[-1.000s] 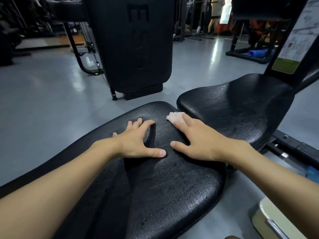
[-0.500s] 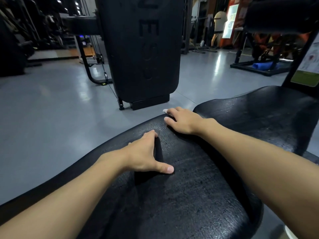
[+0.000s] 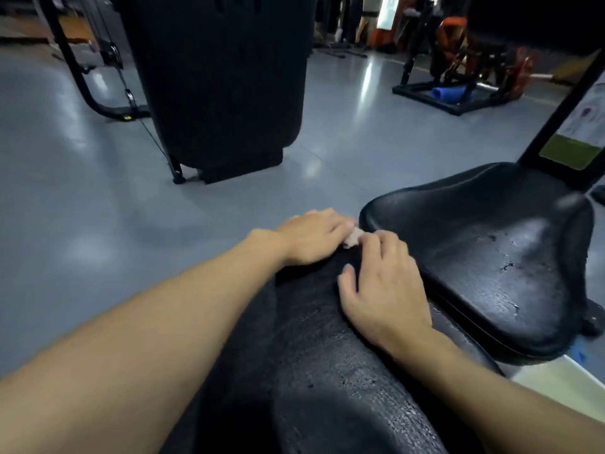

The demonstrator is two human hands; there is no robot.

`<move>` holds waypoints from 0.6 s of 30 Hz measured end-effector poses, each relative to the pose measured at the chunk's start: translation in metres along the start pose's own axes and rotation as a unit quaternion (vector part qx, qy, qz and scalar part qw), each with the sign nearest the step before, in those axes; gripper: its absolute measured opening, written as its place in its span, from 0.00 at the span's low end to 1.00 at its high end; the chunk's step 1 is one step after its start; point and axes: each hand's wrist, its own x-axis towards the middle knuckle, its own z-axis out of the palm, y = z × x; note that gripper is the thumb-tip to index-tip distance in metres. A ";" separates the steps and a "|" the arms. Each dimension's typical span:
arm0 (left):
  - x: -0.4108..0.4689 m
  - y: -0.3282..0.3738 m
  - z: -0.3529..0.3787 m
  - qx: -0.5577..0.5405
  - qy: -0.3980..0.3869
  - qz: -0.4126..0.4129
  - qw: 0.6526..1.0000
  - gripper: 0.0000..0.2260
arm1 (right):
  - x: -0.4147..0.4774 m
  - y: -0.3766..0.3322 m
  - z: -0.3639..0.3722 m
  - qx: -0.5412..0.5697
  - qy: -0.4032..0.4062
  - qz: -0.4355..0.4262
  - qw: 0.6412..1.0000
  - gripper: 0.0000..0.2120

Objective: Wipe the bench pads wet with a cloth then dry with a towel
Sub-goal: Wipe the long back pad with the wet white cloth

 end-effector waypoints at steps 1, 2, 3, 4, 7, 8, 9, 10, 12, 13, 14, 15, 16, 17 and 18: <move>-0.001 -0.003 0.002 0.042 0.007 0.006 0.999 0.22 | 0.000 -0.001 0.000 -0.020 -0.005 -0.004 1.000 0.21; -0.003 -0.007 0.003 0.056 0.016 0.000 0.998 0.21 | 0.001 -0.002 -0.001 -0.035 -0.020 -0.013 0.999 0.23; -0.007 -0.009 0.004 0.057 0.024 -0.016 0.998 0.21 | 0.001 -0.003 -0.001 -0.044 -0.042 -0.019 0.998 0.25; -0.010 -0.012 0.003 0.054 0.025 -0.043 0.997 0.21 | 0.001 -0.004 -0.002 -0.050 -0.063 -0.023 0.996 0.27; -0.018 -0.019 -0.005 0.087 0.017 -0.118 0.989 0.21 | 0.003 -0.005 -0.003 -0.078 -0.133 -0.032 0.987 0.33; -0.015 -0.020 -0.009 0.099 0.015 -0.126 0.987 0.20 | 0.004 -0.006 -0.003 -0.086 -0.153 -0.035 0.984 0.33; -0.011 -0.020 -0.014 0.103 0.014 -0.120 0.987 0.19 | 0.005 -0.007 -0.003 -0.091 -0.165 -0.038 0.981 0.33; -0.006 -0.019 -0.016 0.086 0.016 -0.113 0.990 0.18 | 0.006 -0.007 -0.004 -0.093 -0.172 -0.038 0.980 0.33; 0.006 -0.018 -0.015 0.016 0.007 -0.098 0.995 0.14 | 0.007 -0.008 -0.004 -0.090 -0.174 -0.036 0.980 0.33; 0.008 -0.017 -0.012 -0.005 0.001 -0.098 0.995 0.13 | 0.008 -0.008 -0.004 -0.088 -0.174 -0.034 0.980 0.32; 0.009 -0.018 -0.010 -0.012 0.002 -0.103 0.995 0.13 | 0.009 -0.007 -0.003 -0.086 -0.174 -0.033 0.980 0.32; 0.008 -0.021 -0.008 -0.009 0.006 -0.108 0.994 0.13 | 0.010 -0.006 -0.002 -0.083 -0.173 -0.034 0.981 0.32; 0.005 -0.023 -0.008 -0.006 0.007 -0.112 0.994 0.13 | 0.010 -0.006 -0.001 -0.080 -0.171 -0.035 0.981 0.32; 0.002 -0.026 -0.008 -0.008 0.005 -0.113 0.994 0.14 | 0.010 -0.005 -0.001 -0.078 -0.171 -0.035 0.982 0.31; -0.002 -0.029 -0.008 -0.012 0.005 -0.117 0.993 0.16 | 0.010 -0.004 0.000 -0.077 -0.170 -0.035 0.982 0.31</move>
